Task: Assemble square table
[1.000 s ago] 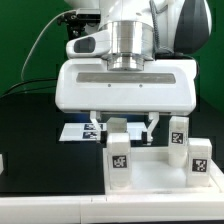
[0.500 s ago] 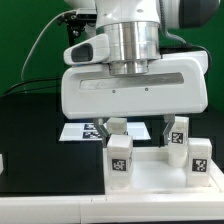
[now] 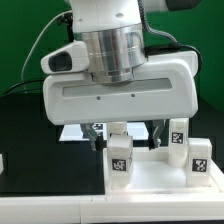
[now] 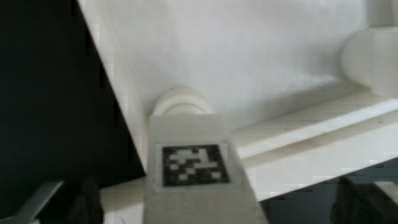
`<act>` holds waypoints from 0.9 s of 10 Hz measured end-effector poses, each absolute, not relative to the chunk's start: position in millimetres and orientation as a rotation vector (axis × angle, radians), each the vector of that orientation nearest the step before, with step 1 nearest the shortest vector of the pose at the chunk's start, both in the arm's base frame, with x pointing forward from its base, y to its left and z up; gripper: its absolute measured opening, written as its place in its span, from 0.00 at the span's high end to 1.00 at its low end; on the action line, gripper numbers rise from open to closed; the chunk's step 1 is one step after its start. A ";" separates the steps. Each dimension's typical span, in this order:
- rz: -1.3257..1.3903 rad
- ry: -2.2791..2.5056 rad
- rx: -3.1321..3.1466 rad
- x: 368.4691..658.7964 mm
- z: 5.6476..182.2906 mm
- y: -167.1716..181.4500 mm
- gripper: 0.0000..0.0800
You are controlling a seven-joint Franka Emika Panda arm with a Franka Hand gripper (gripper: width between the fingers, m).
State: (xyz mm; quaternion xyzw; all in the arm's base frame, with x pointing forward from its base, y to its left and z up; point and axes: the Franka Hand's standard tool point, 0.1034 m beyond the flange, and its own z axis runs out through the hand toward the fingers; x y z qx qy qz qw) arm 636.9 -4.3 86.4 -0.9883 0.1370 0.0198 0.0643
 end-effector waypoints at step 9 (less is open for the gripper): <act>-0.062 1.054 -2.845 640.1 83.5 -11.3 0.64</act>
Offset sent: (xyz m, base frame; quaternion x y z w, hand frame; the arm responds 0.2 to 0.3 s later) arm 0.0000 0.0000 0.0000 0.0000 0.0000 0.0000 1.0000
